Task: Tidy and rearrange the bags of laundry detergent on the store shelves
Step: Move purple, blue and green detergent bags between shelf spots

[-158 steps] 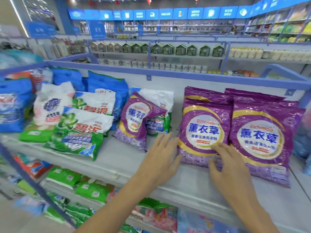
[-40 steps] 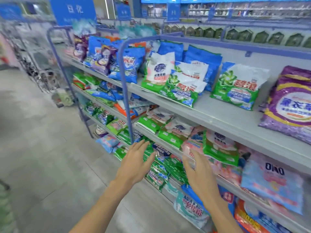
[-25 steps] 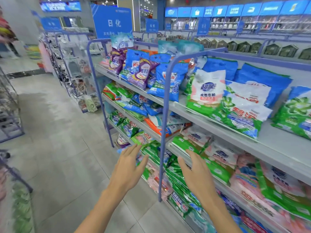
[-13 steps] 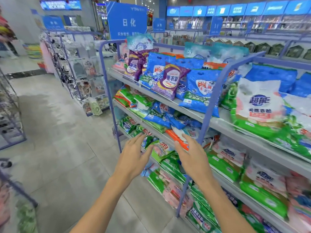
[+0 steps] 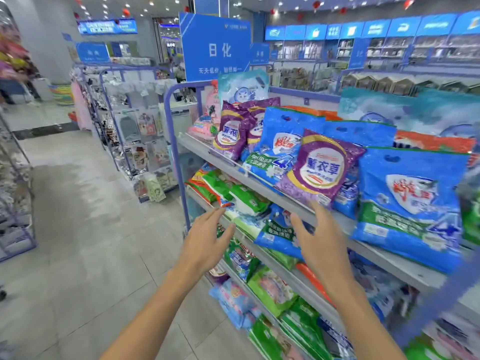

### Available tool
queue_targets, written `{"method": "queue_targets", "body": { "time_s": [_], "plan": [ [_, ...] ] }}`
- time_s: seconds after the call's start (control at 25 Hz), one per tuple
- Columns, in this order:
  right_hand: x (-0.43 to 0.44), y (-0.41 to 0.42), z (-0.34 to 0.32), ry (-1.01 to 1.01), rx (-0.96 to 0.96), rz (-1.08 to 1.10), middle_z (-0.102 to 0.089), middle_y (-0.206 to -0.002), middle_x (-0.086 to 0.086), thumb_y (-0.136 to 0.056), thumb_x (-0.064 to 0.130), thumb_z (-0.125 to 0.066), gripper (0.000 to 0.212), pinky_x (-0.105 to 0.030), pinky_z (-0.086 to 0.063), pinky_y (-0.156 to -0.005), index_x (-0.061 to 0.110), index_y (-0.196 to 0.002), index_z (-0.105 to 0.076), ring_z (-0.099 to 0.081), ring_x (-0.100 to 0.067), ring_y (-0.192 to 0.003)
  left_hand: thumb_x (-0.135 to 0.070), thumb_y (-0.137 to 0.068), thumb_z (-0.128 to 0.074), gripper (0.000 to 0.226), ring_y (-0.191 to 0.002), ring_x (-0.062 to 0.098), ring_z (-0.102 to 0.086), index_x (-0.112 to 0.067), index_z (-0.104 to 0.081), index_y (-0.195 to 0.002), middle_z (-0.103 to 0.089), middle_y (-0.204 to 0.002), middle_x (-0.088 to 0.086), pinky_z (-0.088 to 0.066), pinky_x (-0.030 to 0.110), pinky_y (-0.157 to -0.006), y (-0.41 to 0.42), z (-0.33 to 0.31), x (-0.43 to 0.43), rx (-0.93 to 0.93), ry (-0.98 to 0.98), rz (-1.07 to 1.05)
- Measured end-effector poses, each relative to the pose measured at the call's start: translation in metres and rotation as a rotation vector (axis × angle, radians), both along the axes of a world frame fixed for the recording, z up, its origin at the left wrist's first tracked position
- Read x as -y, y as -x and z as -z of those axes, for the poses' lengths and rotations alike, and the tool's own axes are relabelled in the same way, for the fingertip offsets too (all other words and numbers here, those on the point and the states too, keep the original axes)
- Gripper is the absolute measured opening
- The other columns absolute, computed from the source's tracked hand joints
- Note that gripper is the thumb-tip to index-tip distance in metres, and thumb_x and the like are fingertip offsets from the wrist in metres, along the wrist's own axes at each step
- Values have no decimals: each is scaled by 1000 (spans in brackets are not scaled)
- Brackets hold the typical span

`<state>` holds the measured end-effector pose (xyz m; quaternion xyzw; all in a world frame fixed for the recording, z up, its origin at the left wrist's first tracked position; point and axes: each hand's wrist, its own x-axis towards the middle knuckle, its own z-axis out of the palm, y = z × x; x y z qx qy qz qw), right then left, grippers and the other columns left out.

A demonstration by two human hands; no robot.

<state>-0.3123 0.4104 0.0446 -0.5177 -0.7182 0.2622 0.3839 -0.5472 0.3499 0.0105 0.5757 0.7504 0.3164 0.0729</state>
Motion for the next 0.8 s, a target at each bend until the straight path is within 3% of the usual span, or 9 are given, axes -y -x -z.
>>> {"method": "queue_targets", "body": {
  "time_s": [0.12,0.32,0.48,0.56,0.64,0.72,0.8],
  "plan": [
    [-43,23,-11,-74,15,165,-34,-160,1,-99,51,-51,64,-48,-34,-118,22,-154,-33,-33,-21,-147,-50,-101,-51,61,-143,21,-42,-14,-45,-151,-47,-155,5,-32,36,-117,43,-17,-54,24,-24,25],
    [-103,49,-19,-48,132,510,-40,-152,-23,-94,46,-64,85,-53,-38,-110,2,-154,-24,-40,-40,-137,-51,-98,-57,69,-142,28,-43,-12,-43,-152,-46,-155,11,-35,42,-114,125,-53,-170,135,-79,20],
    [-125,61,-22,-15,139,803,-46,-134,-35,-73,48,-84,96,-56,-37,-103,-4,-141,-39,-41,-46,-126,-43,-95,-66,69,-138,31,-46,-8,-42,-150,-50,-150,15,-37,41,-110,173,-74,-262,200,-70,106],
    [-131,60,-14,66,27,868,-53,-131,-31,-52,68,-87,114,-58,-45,-101,1,-135,-45,-50,-43,-123,-49,-83,-76,74,-126,34,-56,-7,-49,-137,-60,-136,16,-45,42,-103,193,-76,-304,221,2,129],
    [-136,58,-2,119,-104,895,-65,-121,-18,-35,89,-76,121,-54,-55,-90,12,-127,-54,-65,-35,-111,-68,-59,-79,93,-116,33,-62,-13,-51,-129,-65,-125,10,-51,48,-99,211,-70,-340,252,62,145],
    [-134,61,-1,140,-151,898,-68,-117,-14,-45,75,-87,103,-49,-55,-86,15,-123,-58,-67,-34,-106,-66,-50,-85,102,-112,29,-63,-14,-49,-130,-66,-123,5,-53,46,-96,219,-64,-361,325,93,146],
    [-135,65,-2,105,-133,907,-71,-114,-12,-47,76,-84,98,-50,-55,-85,14,-121,-62,-67,-33,-105,-52,-56,-94,84,-100,23,-66,-13,-56,-120,-68,-111,1,-53,37,-84,222,-65,-369,368,124,126]
  ]
}}
